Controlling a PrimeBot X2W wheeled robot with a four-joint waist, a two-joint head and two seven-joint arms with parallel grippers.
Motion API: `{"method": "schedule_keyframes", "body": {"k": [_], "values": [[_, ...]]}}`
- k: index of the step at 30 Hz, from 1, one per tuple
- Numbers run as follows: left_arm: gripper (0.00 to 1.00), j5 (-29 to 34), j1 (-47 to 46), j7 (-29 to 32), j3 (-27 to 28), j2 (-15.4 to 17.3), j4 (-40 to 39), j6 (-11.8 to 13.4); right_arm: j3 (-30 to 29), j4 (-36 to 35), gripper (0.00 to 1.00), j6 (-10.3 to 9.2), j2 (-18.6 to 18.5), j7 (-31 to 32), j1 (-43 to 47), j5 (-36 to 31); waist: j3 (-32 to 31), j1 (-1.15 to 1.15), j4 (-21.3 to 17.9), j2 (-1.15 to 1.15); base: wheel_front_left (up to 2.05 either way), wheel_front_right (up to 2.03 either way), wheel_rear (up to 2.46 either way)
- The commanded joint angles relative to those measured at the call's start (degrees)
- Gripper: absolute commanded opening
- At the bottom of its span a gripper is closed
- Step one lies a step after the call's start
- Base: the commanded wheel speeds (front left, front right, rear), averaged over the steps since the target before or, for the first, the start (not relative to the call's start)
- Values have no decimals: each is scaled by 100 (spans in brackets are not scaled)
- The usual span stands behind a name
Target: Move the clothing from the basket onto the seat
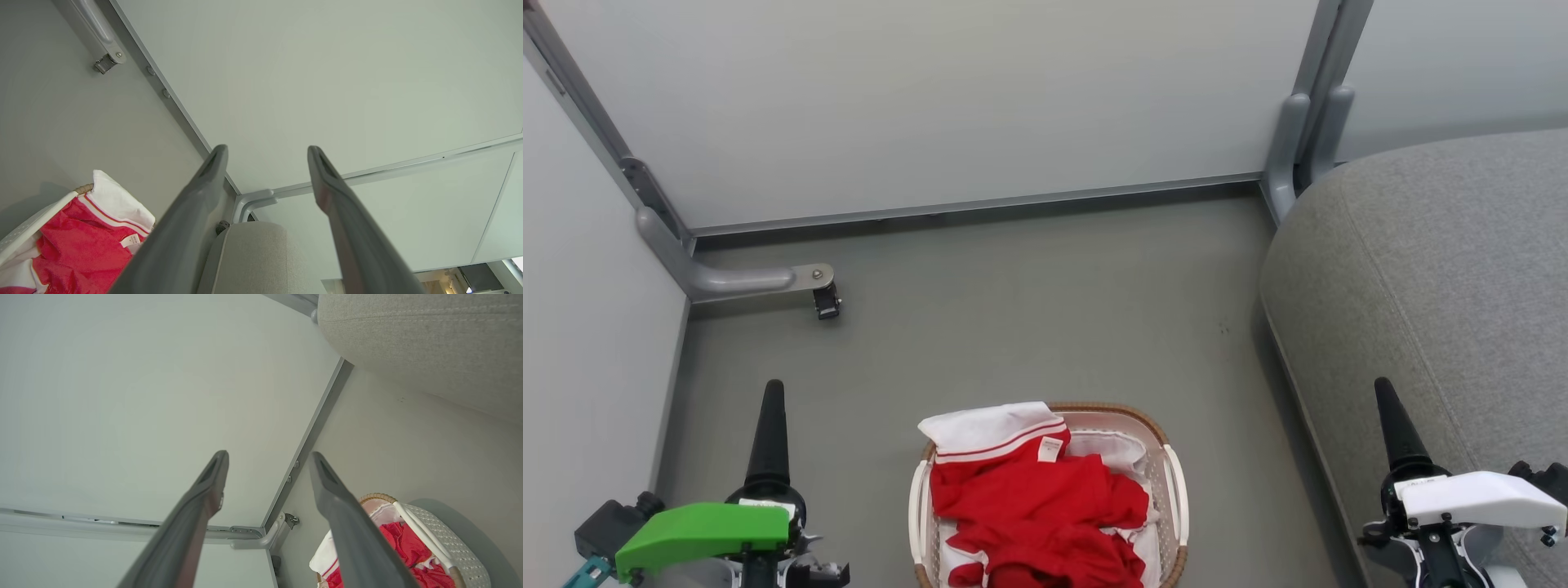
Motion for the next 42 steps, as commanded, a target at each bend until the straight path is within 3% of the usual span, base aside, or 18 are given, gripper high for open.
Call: {"method": "schedule_keyframes", "body": {"k": [1,15,26,42], "values": [[100,227,14,-55,-10,32,-145,36,-27,-125,100,1,-38,-64,-40,-224,5,0,2,0,0,0,0],[100,1674,116,-310,-192,40,-536,277,11,-480,100,1,-48,-322,39,-1560,15,0,20,0,0,0,0],[100,2816,223,-489,-428,46,-705,321,170,-702,100,1,-55,-504,112,-2763,-3,0,35,0,0,0,0],[100,4311,420,-728,-686,53,-595,429,278,-622,100,1,-63,-743,212,-3976,-5,0,62,0,0,0,0]]}}
